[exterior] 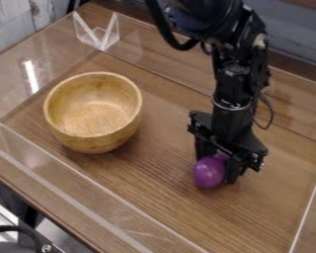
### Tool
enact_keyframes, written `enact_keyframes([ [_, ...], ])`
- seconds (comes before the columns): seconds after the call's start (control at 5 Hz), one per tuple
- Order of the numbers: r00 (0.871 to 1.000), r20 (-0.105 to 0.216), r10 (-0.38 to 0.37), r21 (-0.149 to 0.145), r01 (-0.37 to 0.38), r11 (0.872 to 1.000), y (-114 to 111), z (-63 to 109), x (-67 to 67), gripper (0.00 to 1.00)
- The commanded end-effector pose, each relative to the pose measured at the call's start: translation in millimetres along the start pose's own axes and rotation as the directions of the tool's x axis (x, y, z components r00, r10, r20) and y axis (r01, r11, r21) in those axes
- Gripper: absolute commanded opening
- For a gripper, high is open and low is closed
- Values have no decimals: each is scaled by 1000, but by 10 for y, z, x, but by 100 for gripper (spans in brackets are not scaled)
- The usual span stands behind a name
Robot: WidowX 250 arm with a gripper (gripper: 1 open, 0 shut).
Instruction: Put the purple eggplant in the brown bowl
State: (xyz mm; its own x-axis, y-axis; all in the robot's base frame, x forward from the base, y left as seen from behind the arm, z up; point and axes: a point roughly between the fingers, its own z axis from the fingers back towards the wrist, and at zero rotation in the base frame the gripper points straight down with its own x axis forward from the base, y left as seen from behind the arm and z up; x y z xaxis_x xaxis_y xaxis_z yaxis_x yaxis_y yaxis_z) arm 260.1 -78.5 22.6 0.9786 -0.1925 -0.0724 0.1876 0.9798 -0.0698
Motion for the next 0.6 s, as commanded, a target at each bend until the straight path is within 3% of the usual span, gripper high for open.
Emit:
enact_keyframes([
  [0.0, 997, 80, 8, -9, -7, 1000, -29, 368, 57, 0],
  [0.4, 988, 128, 91, -16, -90, 996, 211, 855, -31, 0],
])
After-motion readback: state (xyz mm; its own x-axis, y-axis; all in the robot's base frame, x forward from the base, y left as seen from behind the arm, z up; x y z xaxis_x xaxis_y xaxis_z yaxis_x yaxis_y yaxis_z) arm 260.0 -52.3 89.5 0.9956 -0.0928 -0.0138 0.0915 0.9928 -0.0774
